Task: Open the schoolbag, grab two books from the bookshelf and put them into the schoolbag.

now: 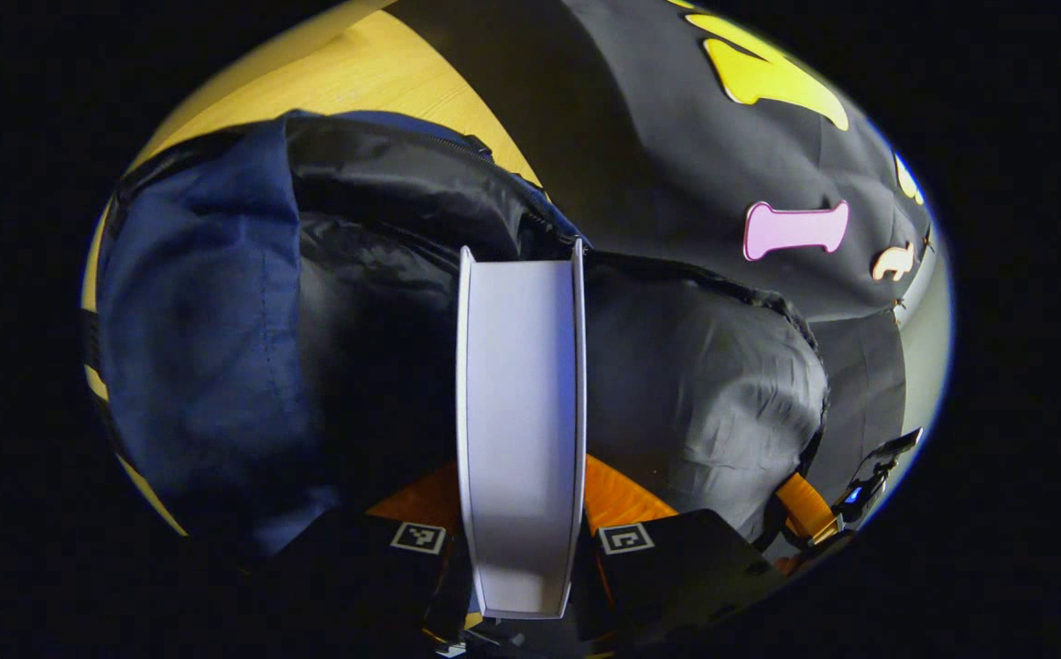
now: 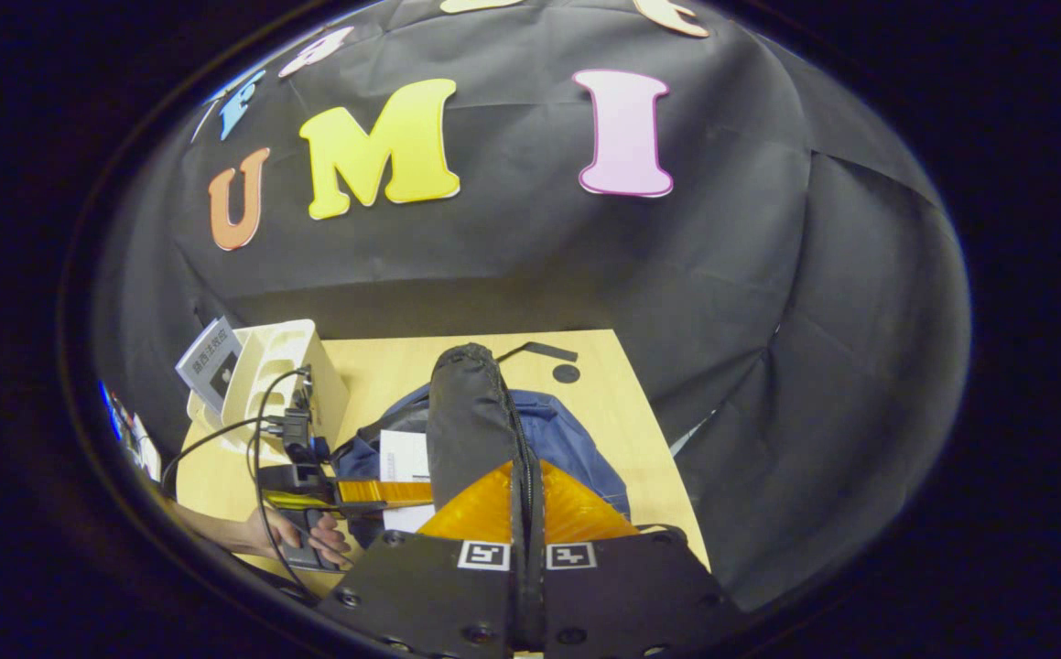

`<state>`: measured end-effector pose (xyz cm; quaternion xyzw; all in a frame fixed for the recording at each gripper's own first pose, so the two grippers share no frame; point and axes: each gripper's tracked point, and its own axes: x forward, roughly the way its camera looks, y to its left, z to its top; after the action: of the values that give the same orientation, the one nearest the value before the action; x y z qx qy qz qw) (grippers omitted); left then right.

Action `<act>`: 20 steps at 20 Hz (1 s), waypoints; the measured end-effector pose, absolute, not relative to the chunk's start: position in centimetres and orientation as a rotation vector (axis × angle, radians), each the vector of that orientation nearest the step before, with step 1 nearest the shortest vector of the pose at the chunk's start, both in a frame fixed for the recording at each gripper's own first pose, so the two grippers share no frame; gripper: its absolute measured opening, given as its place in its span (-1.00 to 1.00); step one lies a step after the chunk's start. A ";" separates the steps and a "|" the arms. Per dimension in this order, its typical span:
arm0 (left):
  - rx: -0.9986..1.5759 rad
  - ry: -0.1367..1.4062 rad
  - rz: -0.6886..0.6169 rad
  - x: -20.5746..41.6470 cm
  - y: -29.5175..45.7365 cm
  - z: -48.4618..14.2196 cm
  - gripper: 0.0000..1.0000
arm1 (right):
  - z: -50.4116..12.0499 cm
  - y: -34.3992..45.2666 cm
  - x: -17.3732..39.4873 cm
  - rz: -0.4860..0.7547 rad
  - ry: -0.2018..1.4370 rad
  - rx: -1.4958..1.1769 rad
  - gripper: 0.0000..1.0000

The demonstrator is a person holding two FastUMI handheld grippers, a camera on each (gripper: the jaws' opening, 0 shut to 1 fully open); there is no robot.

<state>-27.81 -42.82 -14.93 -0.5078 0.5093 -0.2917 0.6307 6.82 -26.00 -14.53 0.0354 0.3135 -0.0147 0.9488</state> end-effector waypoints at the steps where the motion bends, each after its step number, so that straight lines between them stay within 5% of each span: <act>1: -1.145 1.178 -0.664 -27.8 -43.0 -15.4 -0.05 | -14.7 -25.9 6.8 -0.026 0.639 0.073 -1.00; 5: -1.076 1.285 -0.639 -28.1 -42.9 -17.0 0.24 | -15.1 -25.7 6.8 -0.018 0.650 0.094 -1.00; 6: -1.040 1.369 -0.597 -28.7 -42.7 -18.2 0.07 | -15.2 -25.7 6.8 -0.017 0.653 0.095 -1.00; 8: -1.030 1.427 -0.569 -29.1 -42.2 -18.4 0.68 | -15.4 -25.5 6.8 -0.012 0.655 0.103 -1.00; 9: -1.015 1.437 -0.558 -29.1 -42.1 -18.4 0.75 | -15.5 -25.4 6.8 -0.009 0.653 0.102 -1.00; 13: -0.930 1.499 -0.502 -29.5 -40.4 -18.7 0.95 | -15.8 -25.1 6.7 0.000 0.658 0.105 -1.00; 20: -0.681 1.442 -0.438 -29.8 -33.7 -14.0 0.95 | -16.4 -24.3 6.9 0.014 0.661 0.093 -1.00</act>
<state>-29.75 -33.67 -13.97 -0.3032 0.6415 -0.1950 0.6771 6.87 -24.35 -16.36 0.0458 0.3242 0.0067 0.9448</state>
